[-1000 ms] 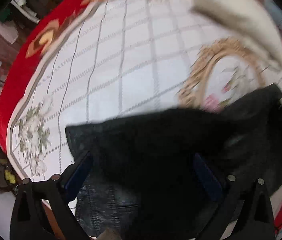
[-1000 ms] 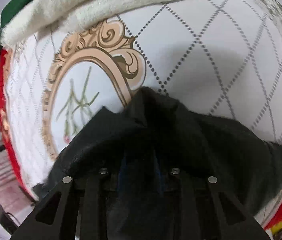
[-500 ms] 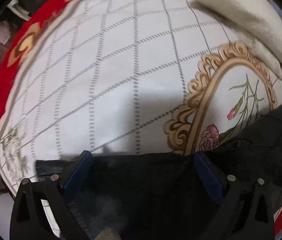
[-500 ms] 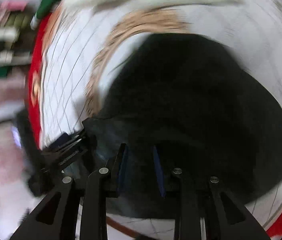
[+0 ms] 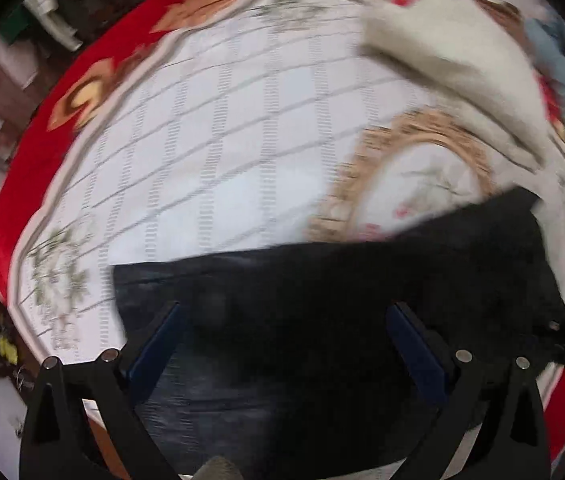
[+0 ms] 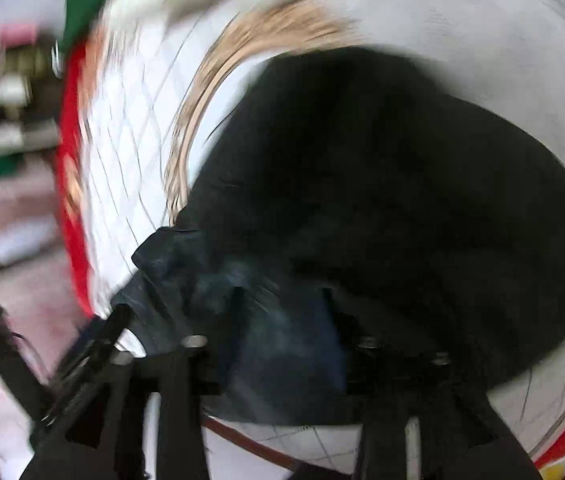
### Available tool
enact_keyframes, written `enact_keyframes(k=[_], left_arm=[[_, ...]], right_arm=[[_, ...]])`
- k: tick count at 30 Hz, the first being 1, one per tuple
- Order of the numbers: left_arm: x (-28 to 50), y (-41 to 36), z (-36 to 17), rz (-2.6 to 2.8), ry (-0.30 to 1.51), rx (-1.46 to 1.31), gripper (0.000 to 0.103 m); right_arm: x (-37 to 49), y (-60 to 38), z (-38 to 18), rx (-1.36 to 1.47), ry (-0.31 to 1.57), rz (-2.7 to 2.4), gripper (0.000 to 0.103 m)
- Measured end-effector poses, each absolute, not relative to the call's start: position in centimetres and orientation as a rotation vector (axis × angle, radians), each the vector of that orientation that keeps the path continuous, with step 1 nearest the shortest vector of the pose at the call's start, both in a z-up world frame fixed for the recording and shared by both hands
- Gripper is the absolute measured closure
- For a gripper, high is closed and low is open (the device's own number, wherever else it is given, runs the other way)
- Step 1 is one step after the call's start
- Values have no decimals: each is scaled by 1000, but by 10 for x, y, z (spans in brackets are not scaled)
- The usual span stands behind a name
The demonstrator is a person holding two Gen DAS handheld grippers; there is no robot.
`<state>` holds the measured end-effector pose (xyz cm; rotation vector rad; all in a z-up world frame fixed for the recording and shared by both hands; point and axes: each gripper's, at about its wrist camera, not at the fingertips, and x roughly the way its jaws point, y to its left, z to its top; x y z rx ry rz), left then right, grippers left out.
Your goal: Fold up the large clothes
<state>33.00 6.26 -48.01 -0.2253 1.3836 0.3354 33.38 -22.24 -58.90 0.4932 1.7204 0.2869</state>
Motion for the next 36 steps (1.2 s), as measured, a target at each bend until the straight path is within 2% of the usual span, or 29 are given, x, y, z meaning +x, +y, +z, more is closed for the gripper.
enact_keyframes(k=[1,3,6,10,15,16,19,25,26,27,28,29,33,36], left_arm=[[333,51,-487,314,1390,-212,0],[343,34,-500,304,1401,-174,0],[349,27,-532,329,1444,-92,0],[348,35,-546,312,1447,-167,0],[347,37,-548,310,1432,-173,0],[346,37,-550,314,1431,-175,0],[346,37,-550,323,1430,-177,0],[344,29,-556,321,1421,-156,0],[344,27,-556,324,1419,-151,0],[343,24,-555,327,1416,-145,0],[345,22,-557,334,1413,-141,0],[346,21,-556,343,1406,-136,0],[350,12,-554,352,1407,-132,0],[357,-4,-554,315,1413,-150,0]], right_arm=[[322,-249,-583,556,1674,240,40],[295,-301,-582,639,1617,137,36],[254,-362,-596,734,1557,41,36],[227,-401,-619,849,1504,3,35],[230,-398,-637,967,1408,137,35],[234,-394,-645,979,1387,160,31],[254,-381,-655,1021,1281,230,29],[279,-363,-676,1160,1208,304,29],[284,-359,-677,1162,1209,310,31],[289,-354,-676,1160,1214,327,42],[295,-347,-677,1145,1242,344,68],[300,-341,-677,1125,1266,340,75],[301,-341,-661,1110,1256,325,86],[294,-348,-634,1146,1204,310,87]])
